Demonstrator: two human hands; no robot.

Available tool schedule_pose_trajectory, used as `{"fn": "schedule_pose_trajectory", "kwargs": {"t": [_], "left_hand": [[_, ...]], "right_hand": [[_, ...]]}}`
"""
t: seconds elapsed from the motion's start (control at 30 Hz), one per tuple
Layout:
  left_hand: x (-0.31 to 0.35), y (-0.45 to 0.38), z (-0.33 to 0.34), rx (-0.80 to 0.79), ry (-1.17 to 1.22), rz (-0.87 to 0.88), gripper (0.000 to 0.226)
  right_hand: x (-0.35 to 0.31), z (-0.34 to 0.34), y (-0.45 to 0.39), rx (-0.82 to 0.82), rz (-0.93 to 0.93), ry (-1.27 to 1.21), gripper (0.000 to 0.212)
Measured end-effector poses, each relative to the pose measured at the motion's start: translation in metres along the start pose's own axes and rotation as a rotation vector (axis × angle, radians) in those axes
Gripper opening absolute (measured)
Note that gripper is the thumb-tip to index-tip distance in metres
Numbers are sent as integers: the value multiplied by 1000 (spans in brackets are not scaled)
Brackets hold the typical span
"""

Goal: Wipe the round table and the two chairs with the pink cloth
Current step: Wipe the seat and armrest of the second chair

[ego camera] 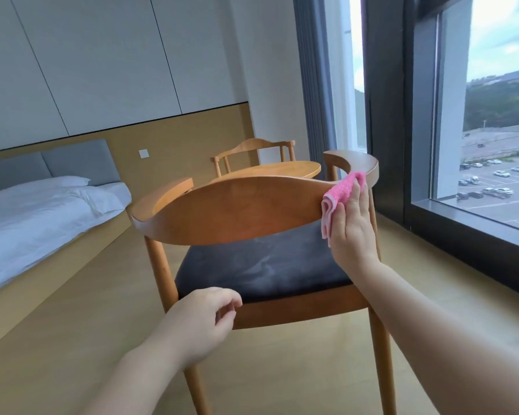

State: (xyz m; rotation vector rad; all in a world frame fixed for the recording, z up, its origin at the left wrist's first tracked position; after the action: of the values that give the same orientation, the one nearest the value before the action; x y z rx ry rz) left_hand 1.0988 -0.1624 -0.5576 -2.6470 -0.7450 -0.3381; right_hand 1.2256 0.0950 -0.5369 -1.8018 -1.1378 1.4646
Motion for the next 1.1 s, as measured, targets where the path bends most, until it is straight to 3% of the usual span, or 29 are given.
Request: {"fn": "schedule_pose_trajectory", "kwargs": {"t": [0.17,0.3,0.43,0.53,0.77,0.97,1.1], "left_hand": [[3,-3,0,-19,-45,-2,17],[-1,-3,-3,-24,-42,-4,18],[-13,5,-4,-12,-12,-7,26],[-31,17,-6,23,56,-42,25],[-74,55,-6,99,252,-116,21],[-121,77,-20,187,311,-191,17],[-154,84,-25,205,323,-249,16]], "right_hand": [[30,-14,-29,11,216,-182,56],[27,-14,-25,11,189,-211,57],[-2,-3,-3,8,3,-105,66],[-32,10,11,-46,-180,107,63],[-114,51,21,-190,-780,600,66],[-166,101,26,-291,-1001,784,69],[-196,142,33,-390,-1033,863,63]]}}
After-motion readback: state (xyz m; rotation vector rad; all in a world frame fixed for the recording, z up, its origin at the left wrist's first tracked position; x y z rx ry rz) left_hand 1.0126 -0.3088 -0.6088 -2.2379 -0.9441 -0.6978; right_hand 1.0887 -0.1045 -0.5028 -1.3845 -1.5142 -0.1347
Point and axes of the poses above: each hand's wrist, its own y-axis away from the middle knuckle, its own z-axis out of the palm, x = y × z, the point moved 4 cm from there along -y, towards the middle knuckle, and after that the axes turned 10 degrees about -z, right-handed, at the moved point
